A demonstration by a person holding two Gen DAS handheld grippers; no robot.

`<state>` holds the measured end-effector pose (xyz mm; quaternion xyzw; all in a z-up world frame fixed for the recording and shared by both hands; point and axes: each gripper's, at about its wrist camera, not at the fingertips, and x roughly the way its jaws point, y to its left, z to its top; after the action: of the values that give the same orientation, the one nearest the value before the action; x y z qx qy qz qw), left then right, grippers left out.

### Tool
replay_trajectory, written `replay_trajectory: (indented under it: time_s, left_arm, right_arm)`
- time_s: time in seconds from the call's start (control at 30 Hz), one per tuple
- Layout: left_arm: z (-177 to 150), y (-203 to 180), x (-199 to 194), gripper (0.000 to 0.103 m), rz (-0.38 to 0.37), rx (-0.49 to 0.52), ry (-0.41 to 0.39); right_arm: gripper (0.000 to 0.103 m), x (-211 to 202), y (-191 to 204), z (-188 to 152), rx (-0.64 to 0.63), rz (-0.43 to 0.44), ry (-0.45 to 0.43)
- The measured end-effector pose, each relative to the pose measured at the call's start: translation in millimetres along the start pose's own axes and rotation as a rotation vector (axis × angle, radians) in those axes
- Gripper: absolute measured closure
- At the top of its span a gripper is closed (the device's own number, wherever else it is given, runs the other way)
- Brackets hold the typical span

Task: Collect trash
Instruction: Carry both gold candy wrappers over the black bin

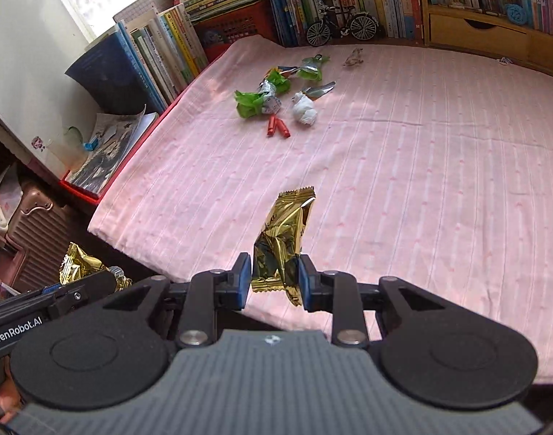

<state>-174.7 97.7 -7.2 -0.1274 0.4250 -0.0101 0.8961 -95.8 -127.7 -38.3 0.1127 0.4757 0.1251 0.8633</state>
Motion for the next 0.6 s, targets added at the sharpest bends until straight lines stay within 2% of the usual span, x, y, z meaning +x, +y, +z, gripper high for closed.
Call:
replay_trajectory:
  time_s: [0.27, 0.6]
  left_arm:
    - [-48, 33, -17, 0.074, -0.004, -0.009, 0.056]
    - [-105, 72, 3, 0.073, 0.039, -0.074, 0.177]
  right_arm:
    - [0.071, -10, 50, -63, -0.122, -0.007, 0.082]
    - [0.07, 28, 73, -115, -0.178, 0.009, 0.263]
